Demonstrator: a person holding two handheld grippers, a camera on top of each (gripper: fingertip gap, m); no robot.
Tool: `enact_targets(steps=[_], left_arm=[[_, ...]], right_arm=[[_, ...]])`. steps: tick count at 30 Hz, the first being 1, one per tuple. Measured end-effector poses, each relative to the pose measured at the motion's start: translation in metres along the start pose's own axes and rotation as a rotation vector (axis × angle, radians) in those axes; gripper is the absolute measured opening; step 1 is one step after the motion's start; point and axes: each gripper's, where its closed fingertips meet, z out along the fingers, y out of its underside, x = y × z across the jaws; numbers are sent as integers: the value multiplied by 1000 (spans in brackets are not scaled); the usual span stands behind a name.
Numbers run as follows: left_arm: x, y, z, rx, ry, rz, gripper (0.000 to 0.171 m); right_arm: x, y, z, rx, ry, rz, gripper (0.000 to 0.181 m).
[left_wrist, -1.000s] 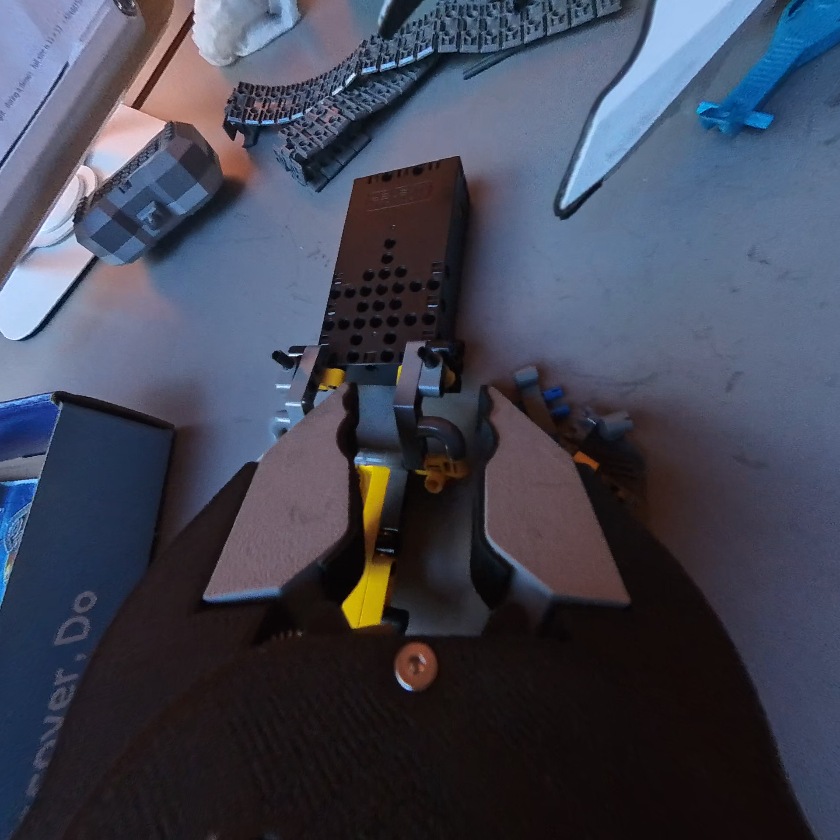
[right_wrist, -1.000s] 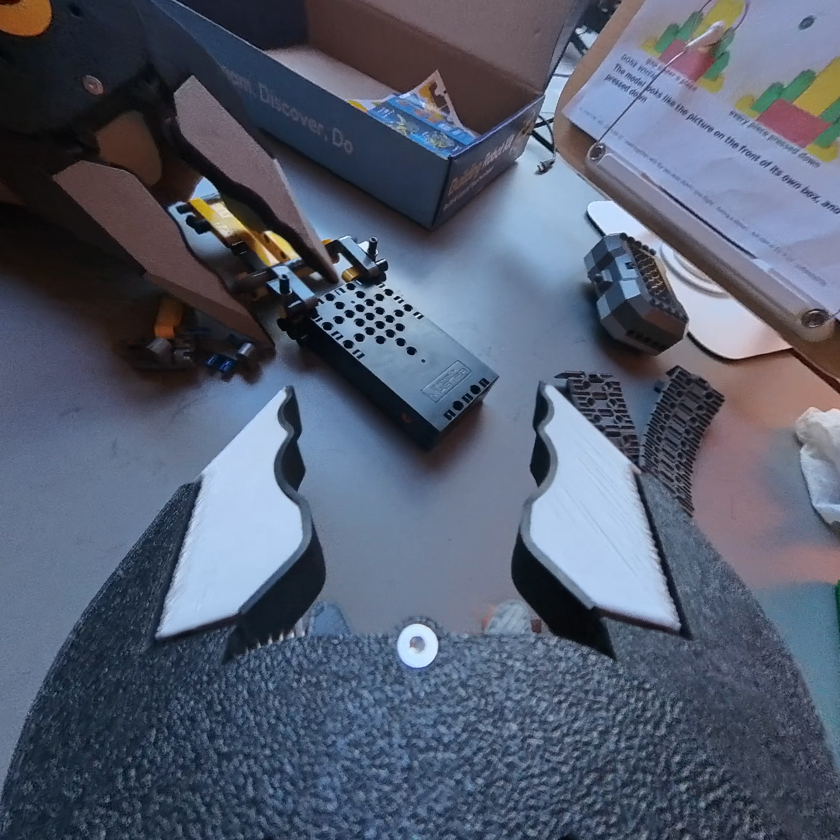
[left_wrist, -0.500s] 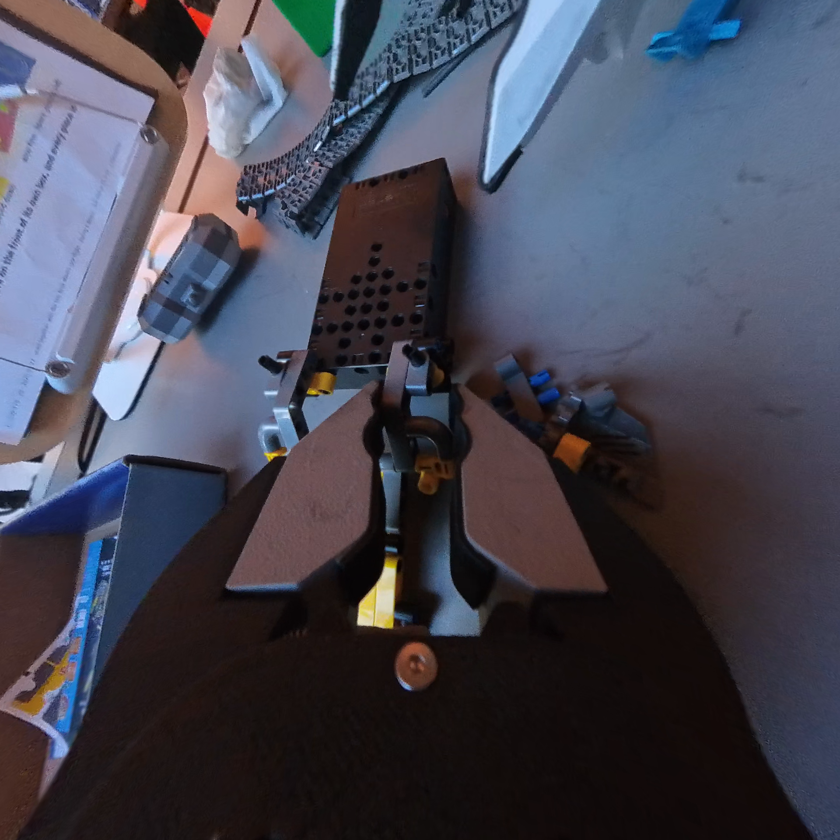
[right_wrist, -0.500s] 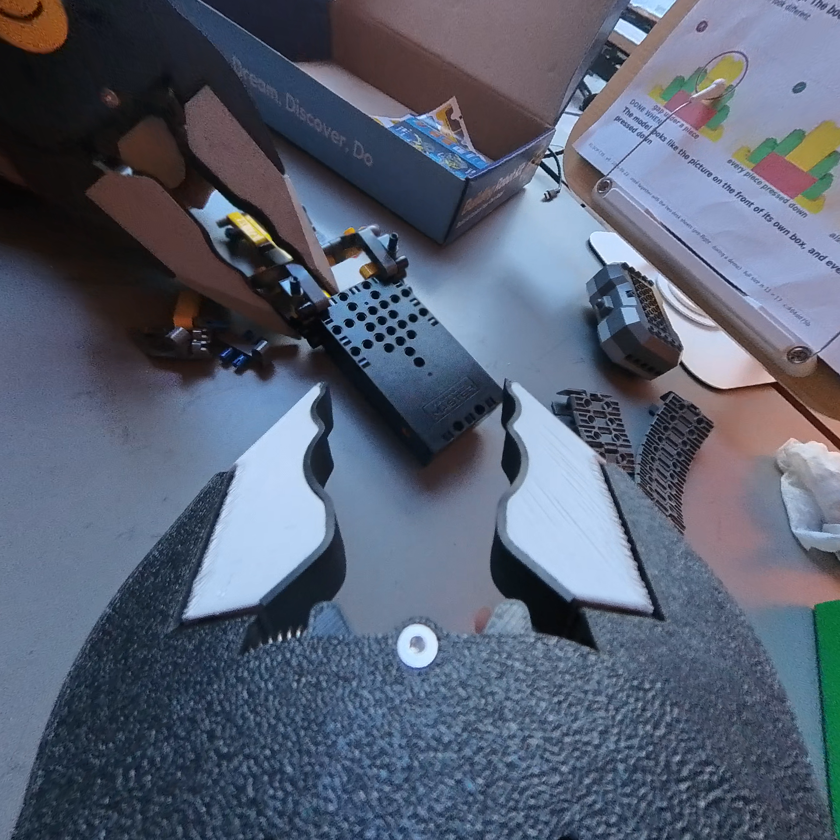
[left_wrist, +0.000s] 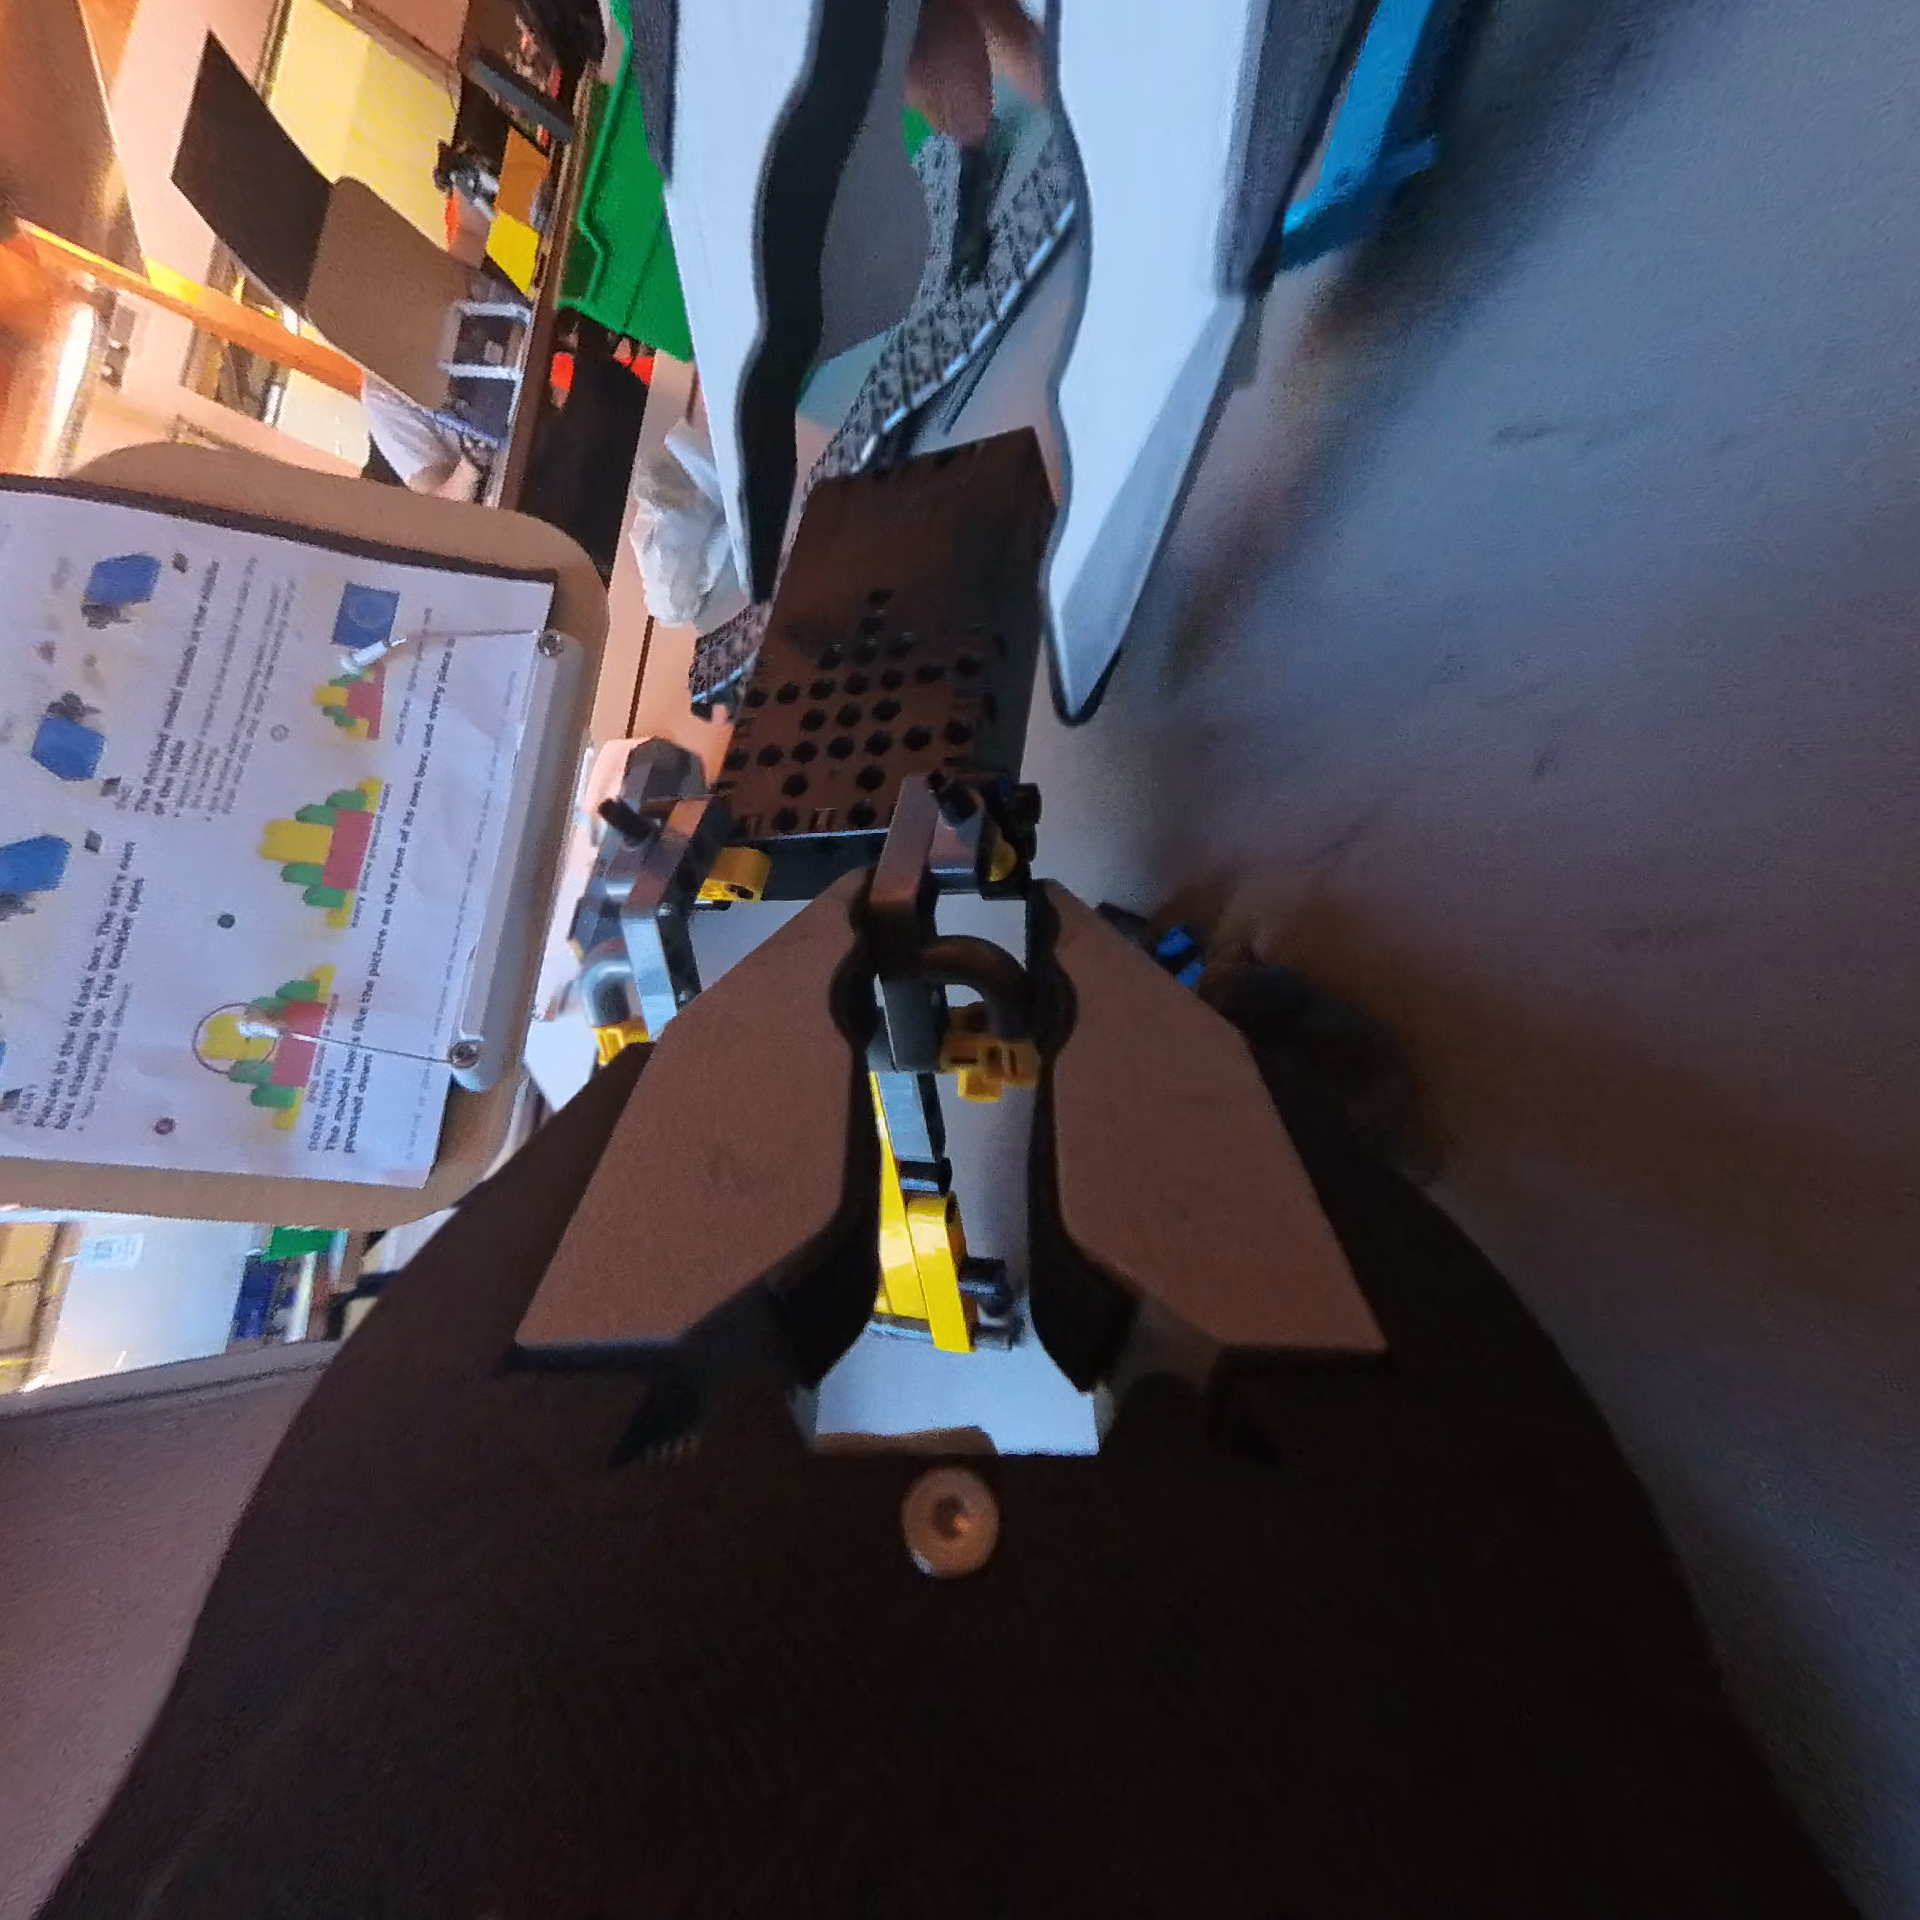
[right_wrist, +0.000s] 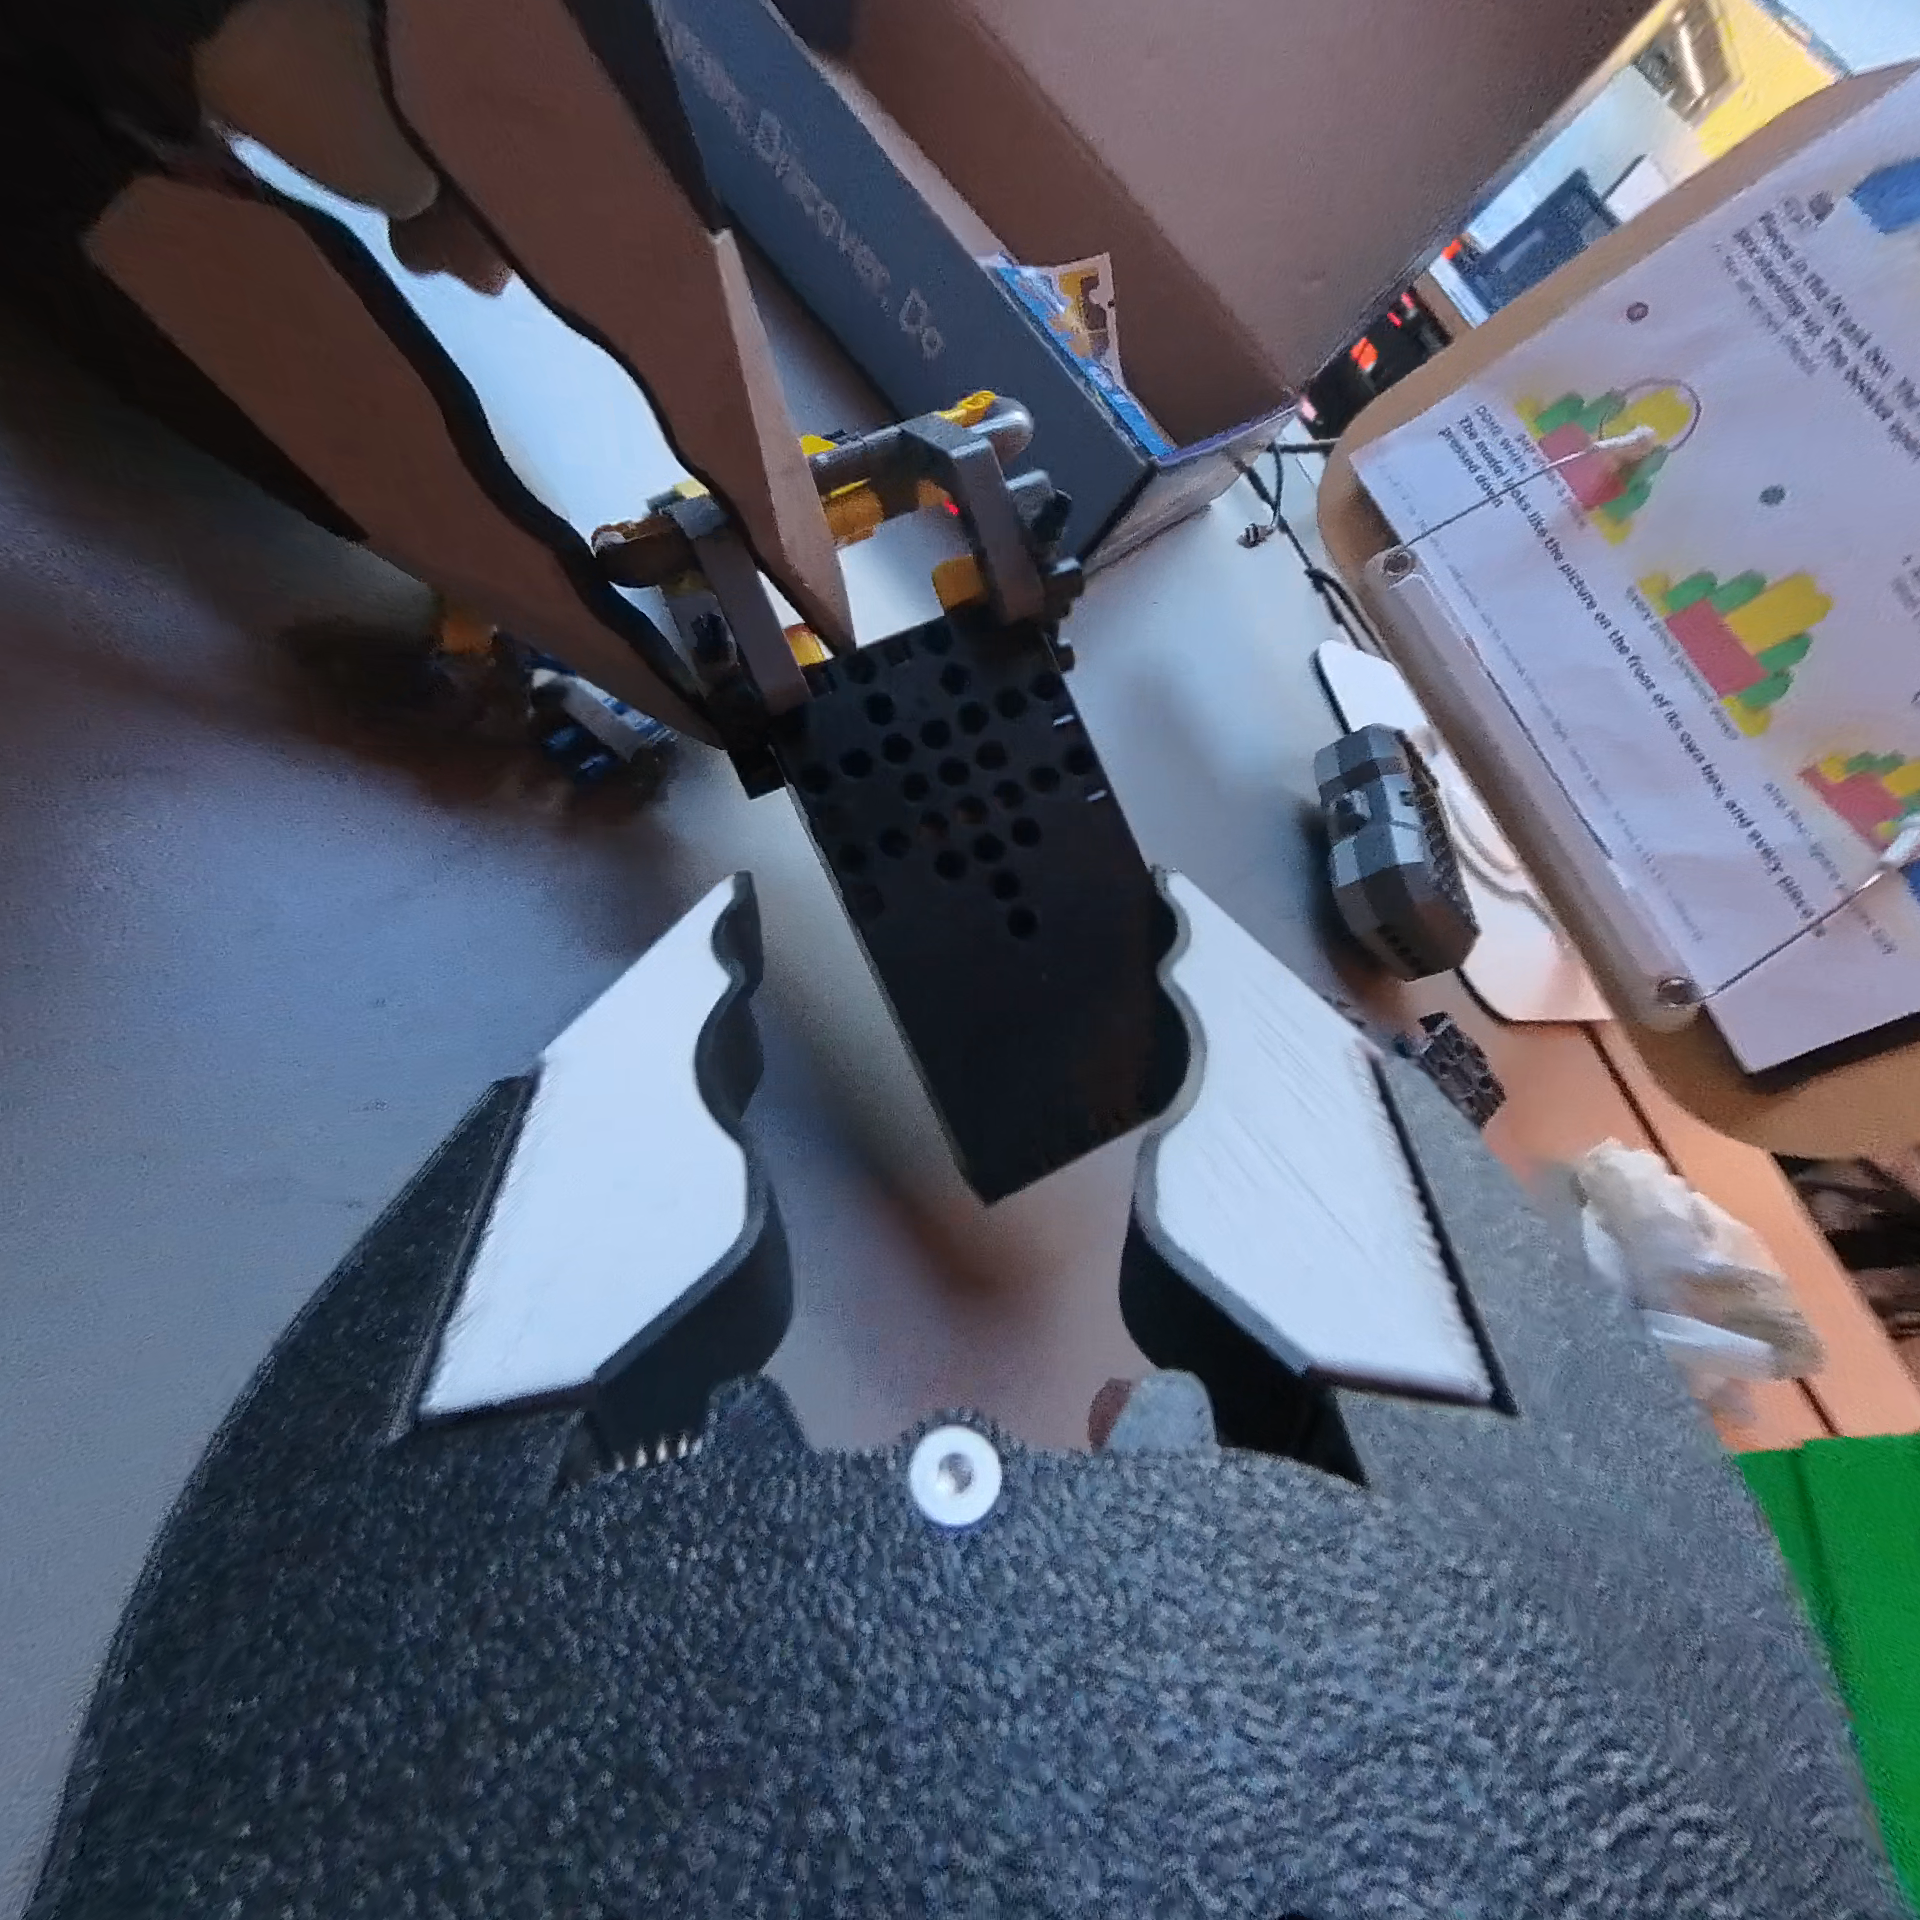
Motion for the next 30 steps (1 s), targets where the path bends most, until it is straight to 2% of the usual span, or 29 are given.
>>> enact_targets(steps=[4,7,10,12,13,16,19,20,25,30], left_arm=[[2,-10,-1,63,85,-153,25],[-1,-17,-1,107,154,-322,26],[2,-26,0,172,287,-502,25],[7,-27,0,183,348,-557,25],[7,-26,0,185,358,-561,25],[6,-27,-2,200,356,-564,27],[-9,-18,-1,172,217,-515,34],[-10,-17,-2,170,203,-494,29],[-12,-18,-5,112,221,-484,31],[-25,-18,-7,27,173,-388,33]], right_arm=[[0,0,2,-24,30,-66,62],[11,2,1,-67,116,-140,70],[7,5,3,-113,153,-274,57],[0,6,5,-133,155,-355,47],[-2,6,5,-135,155,-379,39],[-5,5,5,-130,125,-356,37],[-7,7,4,-124,88,-305,26],[-6,8,4,-124,86,-297,26],[-6,8,4,-107,76,-273,25],[-6,4,2,-60,48,-220,26]])
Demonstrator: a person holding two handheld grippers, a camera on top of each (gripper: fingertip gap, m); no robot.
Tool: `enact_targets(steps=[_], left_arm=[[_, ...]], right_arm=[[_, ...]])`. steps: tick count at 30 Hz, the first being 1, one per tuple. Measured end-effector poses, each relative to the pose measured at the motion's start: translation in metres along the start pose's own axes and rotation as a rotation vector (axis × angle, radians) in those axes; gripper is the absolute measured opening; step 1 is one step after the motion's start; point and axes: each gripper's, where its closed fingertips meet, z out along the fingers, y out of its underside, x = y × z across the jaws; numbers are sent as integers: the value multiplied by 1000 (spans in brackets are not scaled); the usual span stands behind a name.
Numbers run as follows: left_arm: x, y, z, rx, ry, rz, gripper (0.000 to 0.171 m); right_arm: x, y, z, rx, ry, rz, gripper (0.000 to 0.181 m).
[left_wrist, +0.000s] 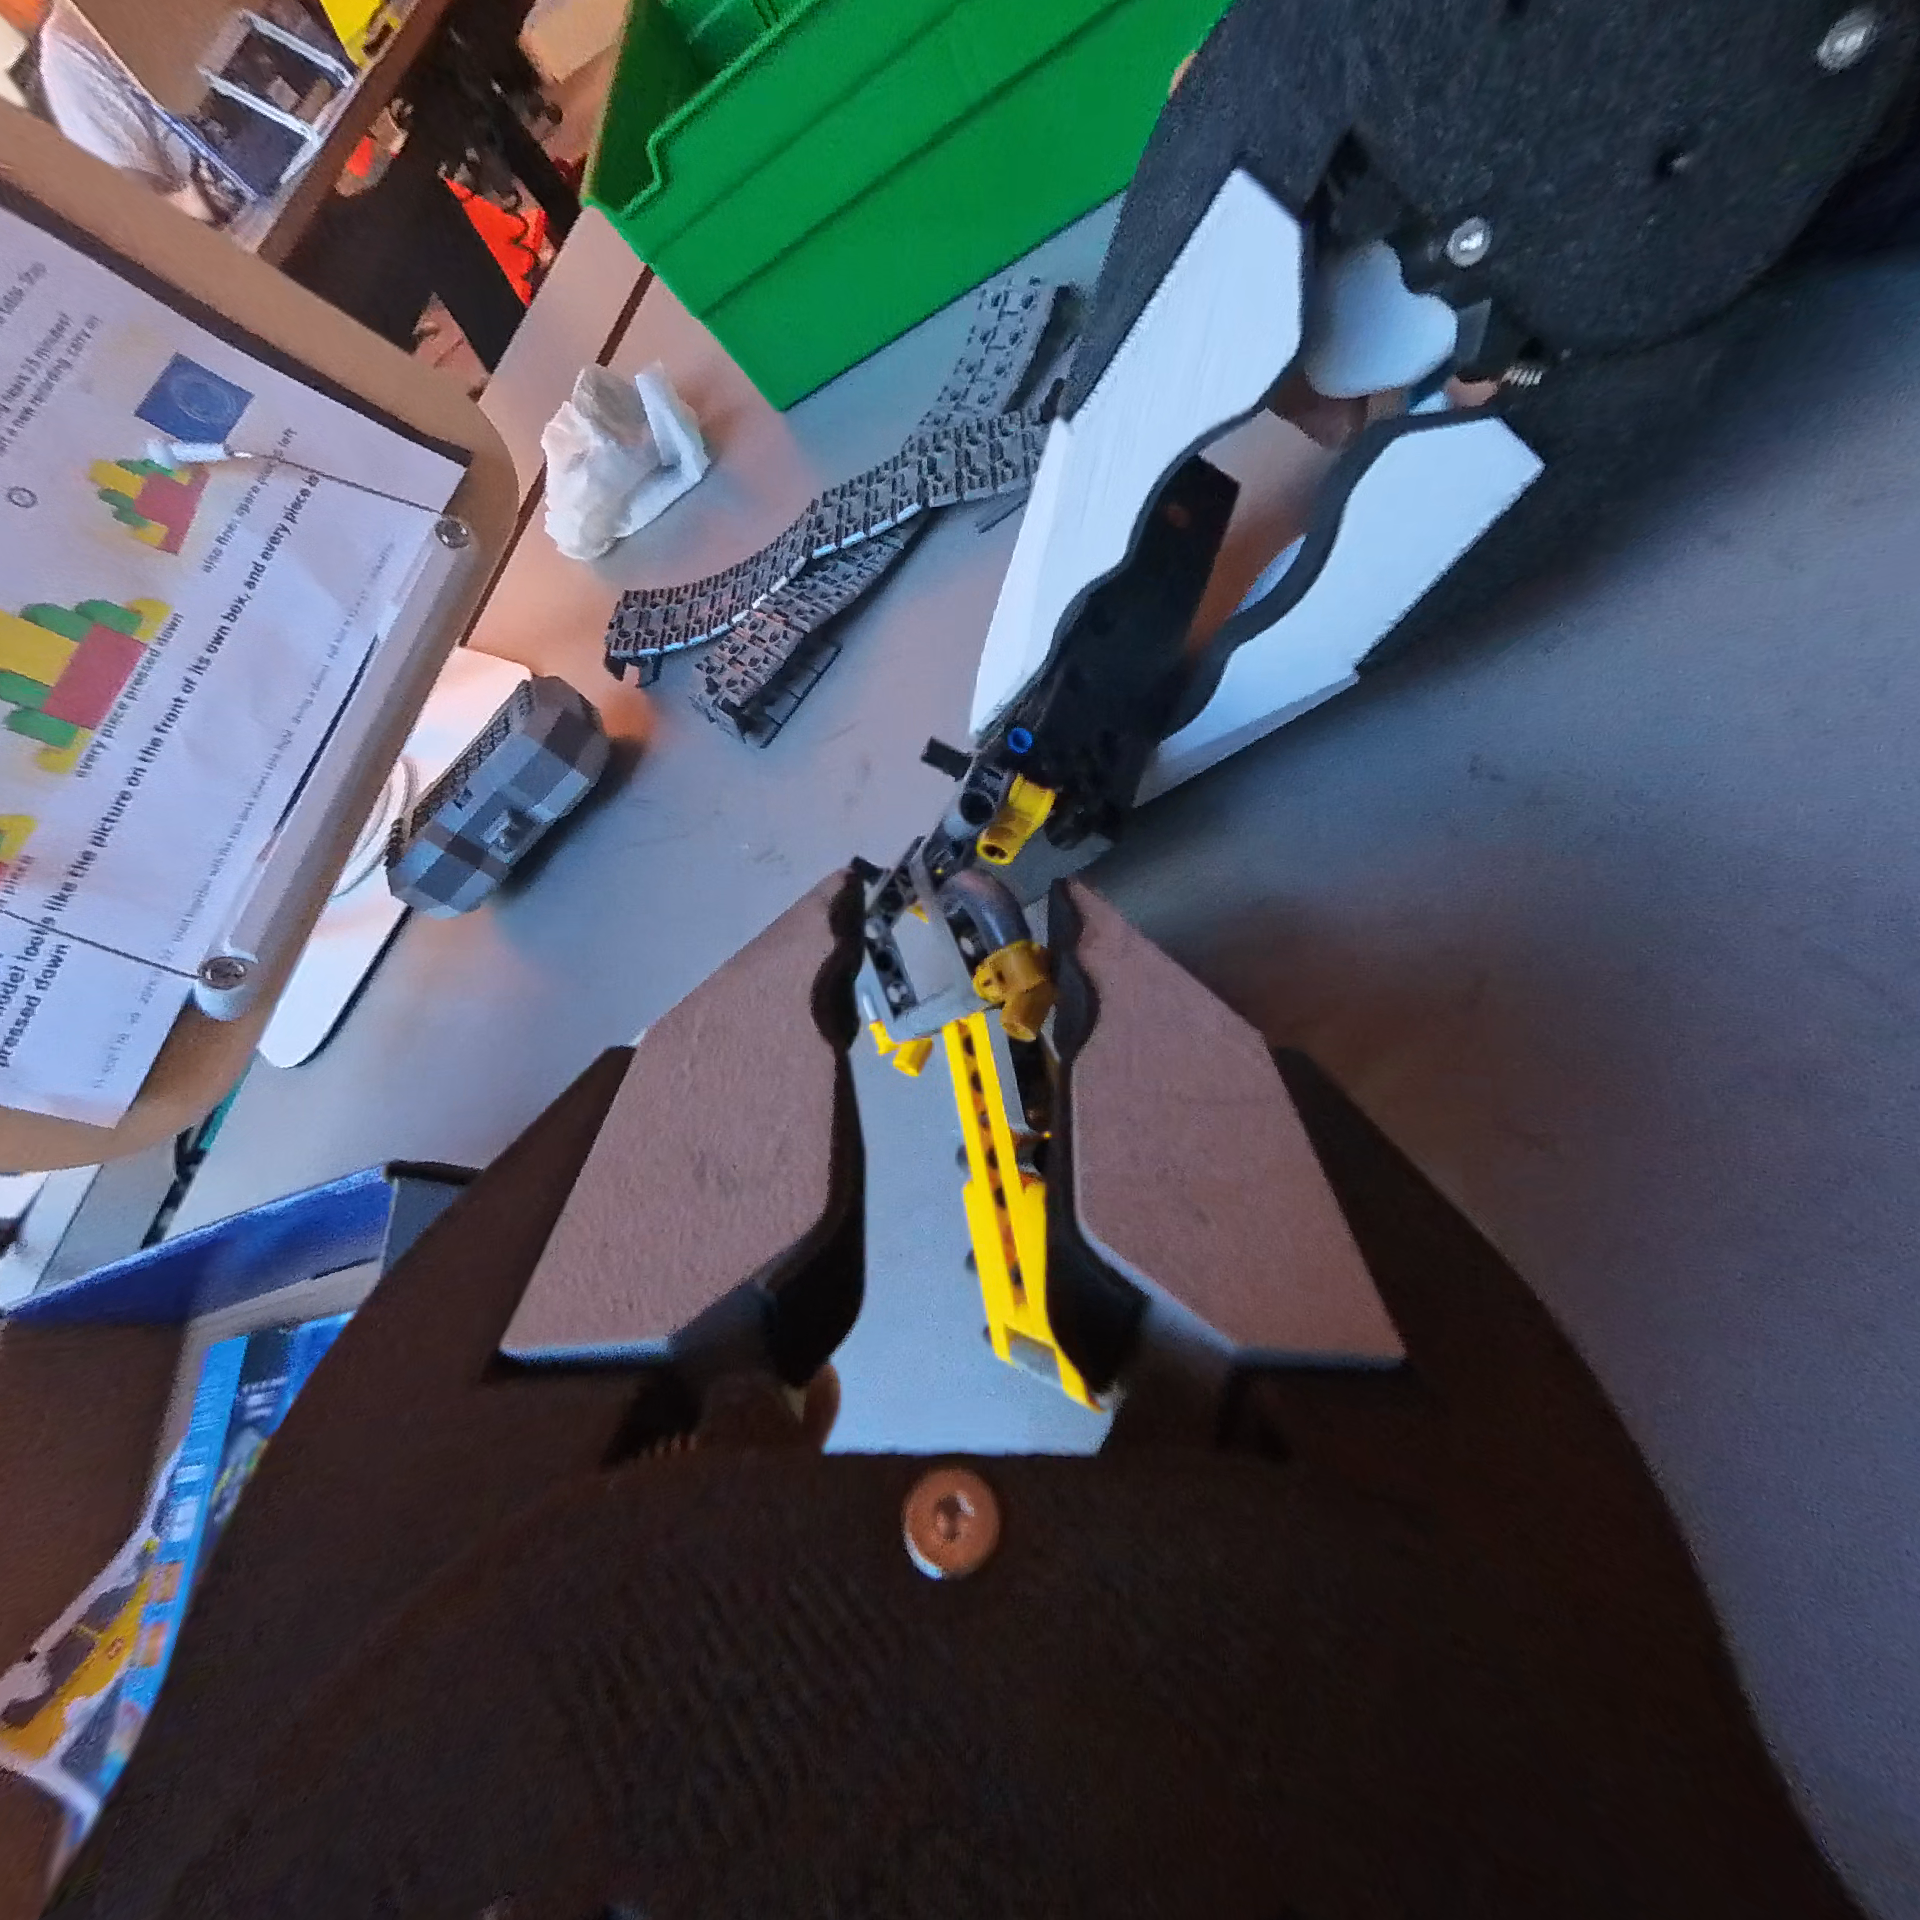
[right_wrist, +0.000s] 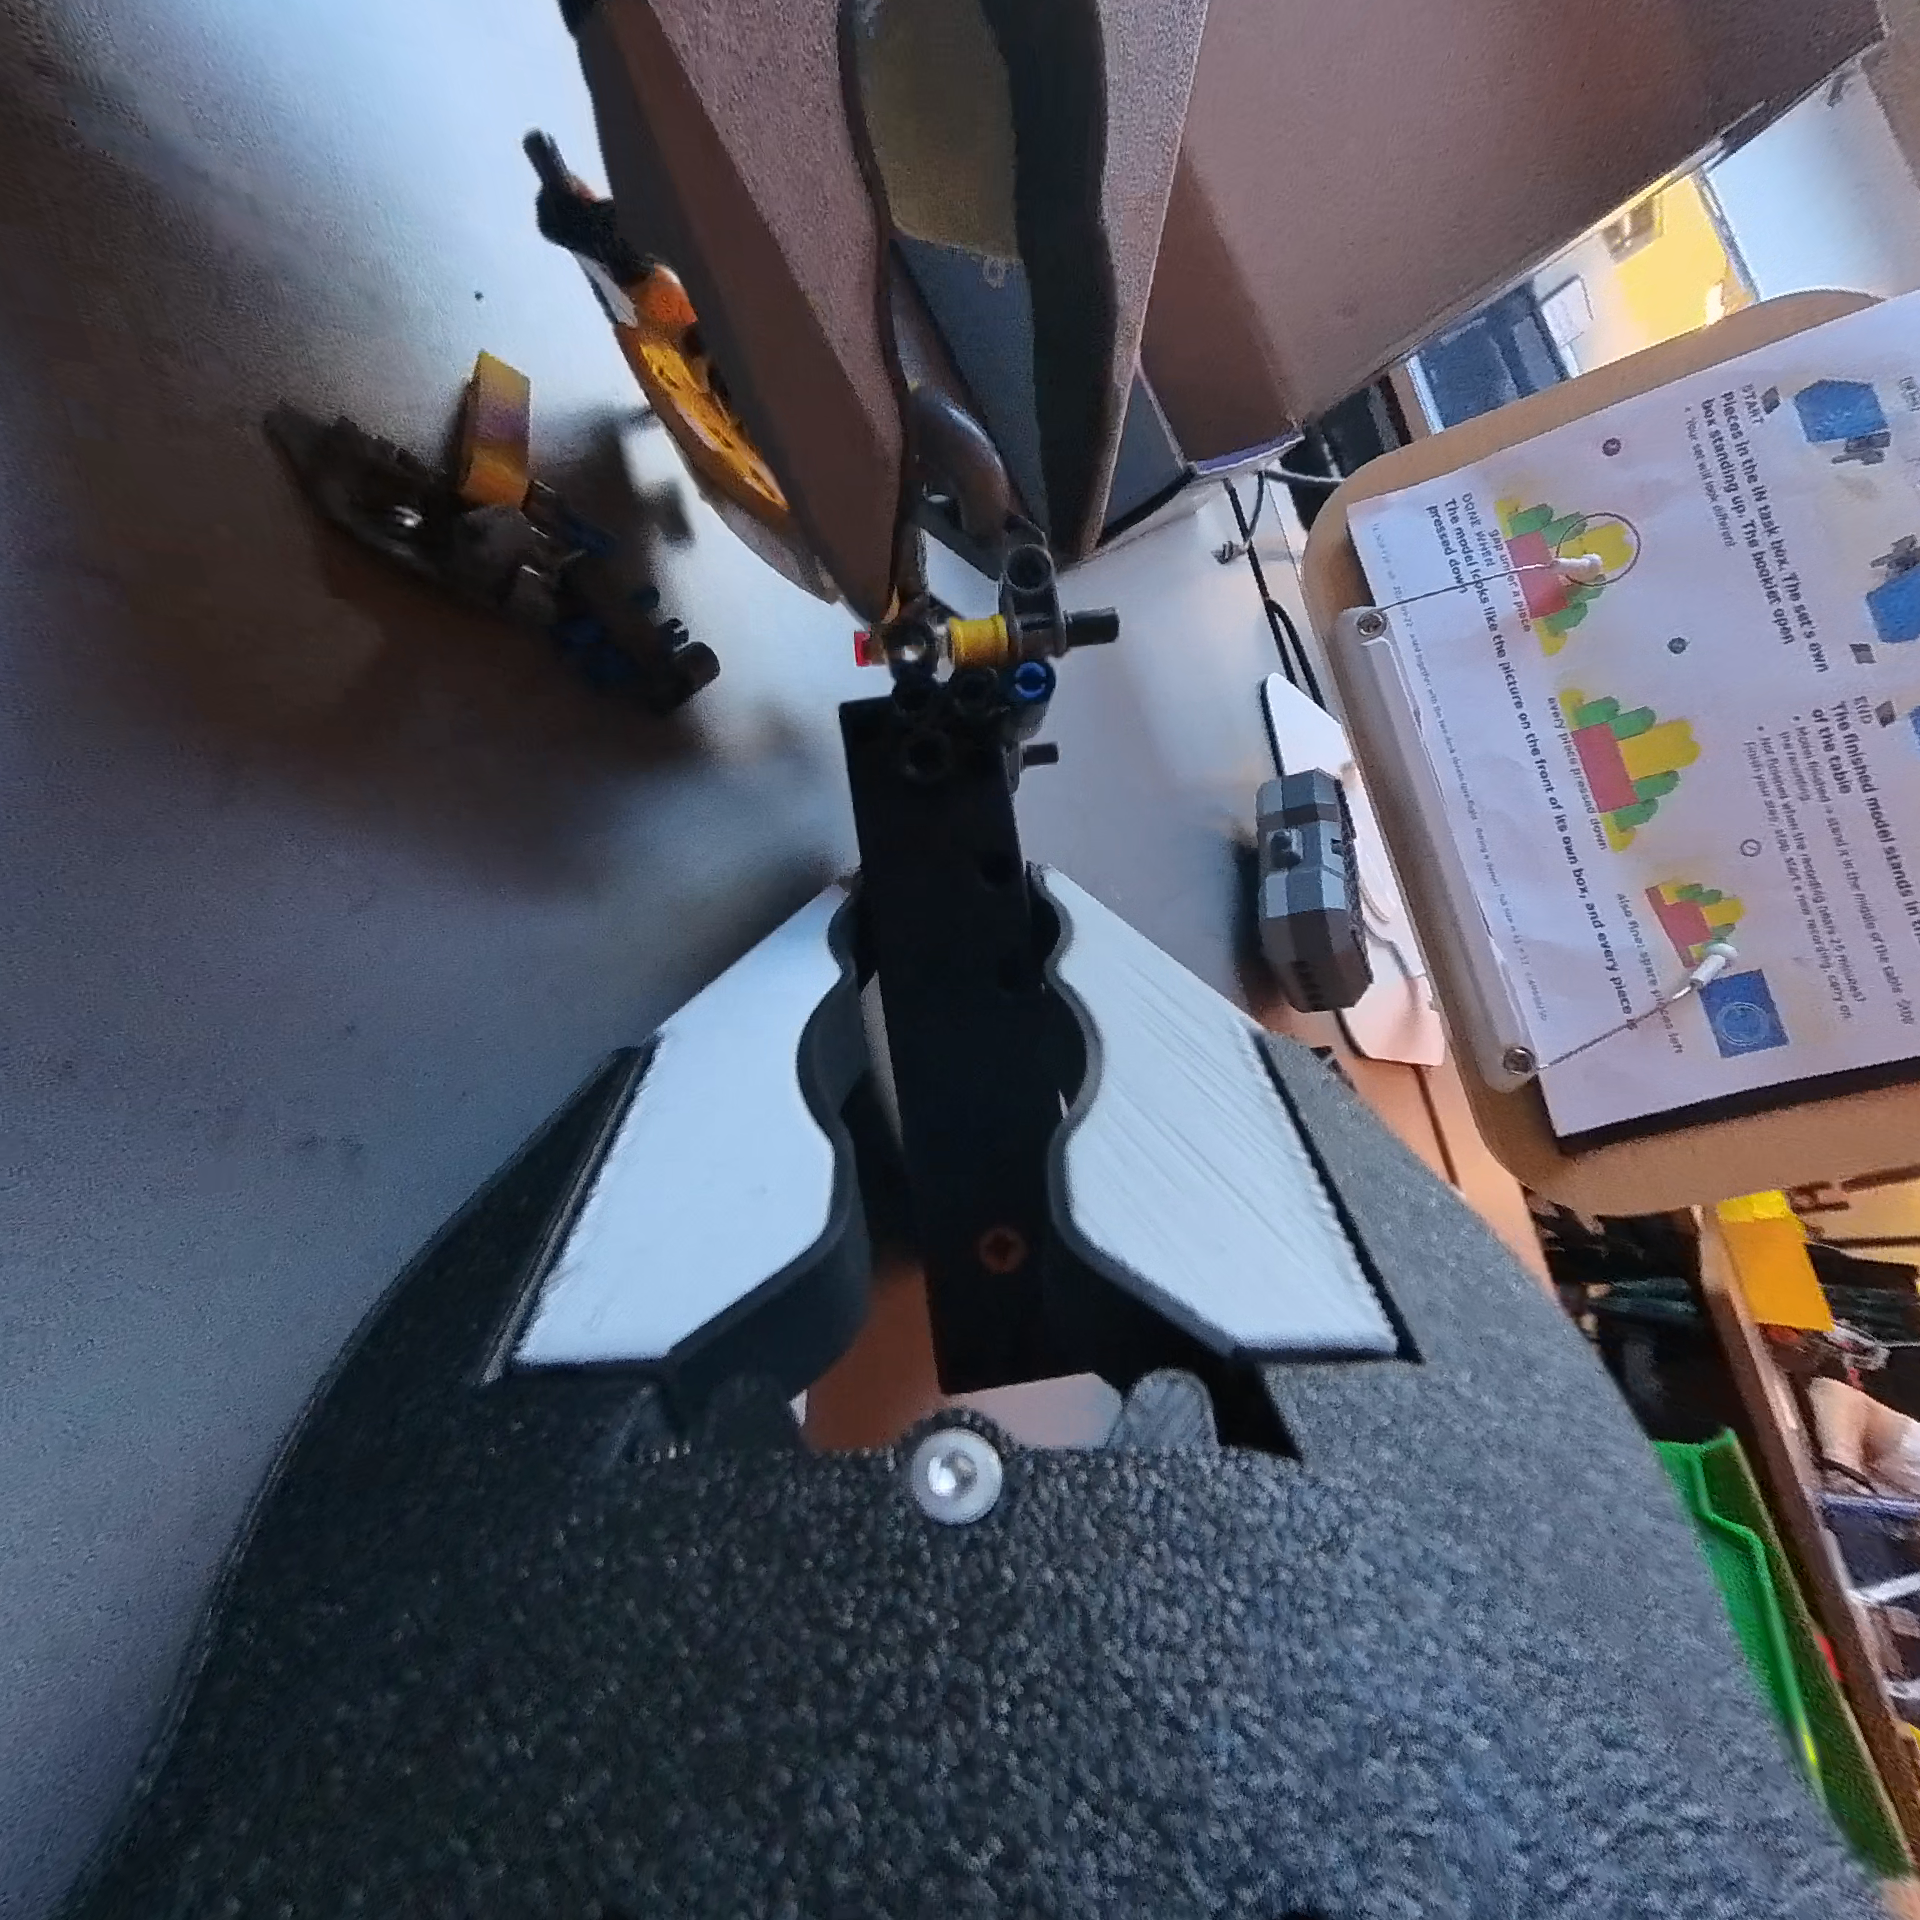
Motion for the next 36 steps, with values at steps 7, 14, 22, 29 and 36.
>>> enact_targets(steps=[7,14,22,29,36], left_arm=[[1,3,-1,-46,49,9,26],[11,5,-1,-20,137,-36,12],[15,19,6,-73,156,-15,25],[17,22,10,-43,153,-83,19],[18,34,25,-99,52,-19,18]], right_arm=[[-6,-4,-1,23,-2,-63,25],[-16,0,4,2,-42,-78,28],[-23,1,4,23,-118,-13,35],[-22,4,0,29,-126,-21,38],[-3,-13,-13,162,-125,177,37]])
